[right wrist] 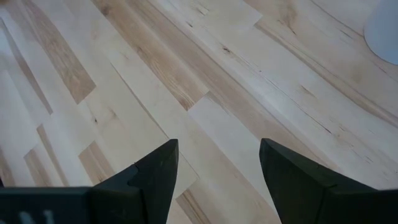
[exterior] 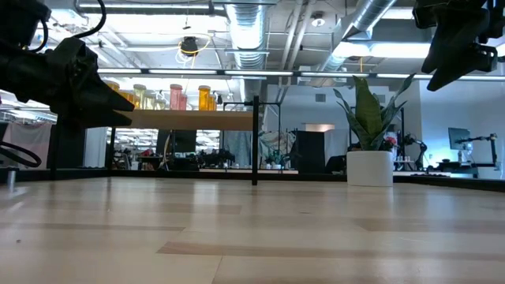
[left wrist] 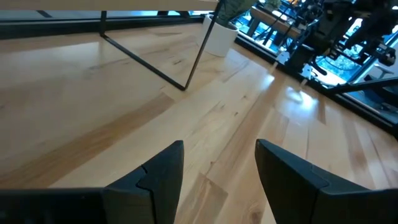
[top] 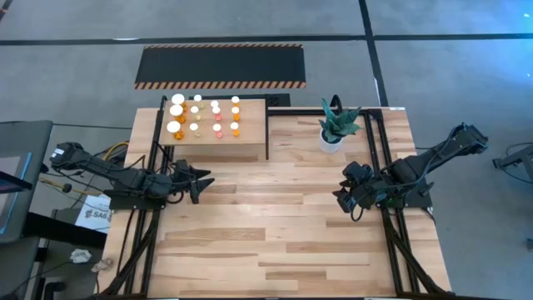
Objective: Pick and place medicine bottles onto shelf by color
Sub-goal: Return to Home Position
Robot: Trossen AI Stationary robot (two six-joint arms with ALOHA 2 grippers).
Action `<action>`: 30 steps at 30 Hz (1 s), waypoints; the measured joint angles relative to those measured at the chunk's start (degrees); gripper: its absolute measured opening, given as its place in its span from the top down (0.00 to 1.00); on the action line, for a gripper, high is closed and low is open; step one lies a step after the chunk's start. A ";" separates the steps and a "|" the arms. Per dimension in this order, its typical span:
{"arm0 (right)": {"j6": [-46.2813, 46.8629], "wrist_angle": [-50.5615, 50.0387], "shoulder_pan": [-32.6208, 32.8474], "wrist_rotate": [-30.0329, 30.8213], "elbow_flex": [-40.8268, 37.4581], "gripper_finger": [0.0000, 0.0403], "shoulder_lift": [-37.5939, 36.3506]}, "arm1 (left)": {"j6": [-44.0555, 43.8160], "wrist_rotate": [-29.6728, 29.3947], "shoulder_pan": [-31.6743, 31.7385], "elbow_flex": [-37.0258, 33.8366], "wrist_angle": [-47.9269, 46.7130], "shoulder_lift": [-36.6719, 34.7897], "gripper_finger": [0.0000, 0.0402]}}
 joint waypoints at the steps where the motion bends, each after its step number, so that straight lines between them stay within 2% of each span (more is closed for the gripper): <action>1: 0.00 0.00 0.00 0.00 0.00 0.38 -0.02 | 0.00 -0.02 0.00 0.00 -0.04 0.00 0.54; 8: 0.00 0.00 0.00 0.00 0.00 0.38 0.00 | 0.00 -0.04 0.00 0.02 -0.11 0.00 0.54; 11: -4.72 -0.49 -0.21 -5.06 -0.42 0.38 -0.74 | 0.00 -0.06 0.00 0.04 -0.13 0.00 0.54; 13: -7.15 1.49 -0.27 -6.19 -1.95 0.38 -2.60 | 0.00 -0.09 0.00 0.07 -0.15 0.00 0.54; 17: -7.59 4.32 -1.43 -6.07 -5.81 0.38 -9.76 | 0.00 -0.11 0.00 0.07 -0.17 0.01 0.54; 22: -1.91 9.46 -5.16 -6.05 -11.42 0.38 -18.14 | 0.00 -0.13 0.00 0.09 -0.21 0.00 0.54; 30: 4.87 14.15 -14.62 -6.00 -19.62 0.38 -32.42 | 0.00 -0.13 0.00 0.11 -0.22 0.00 0.54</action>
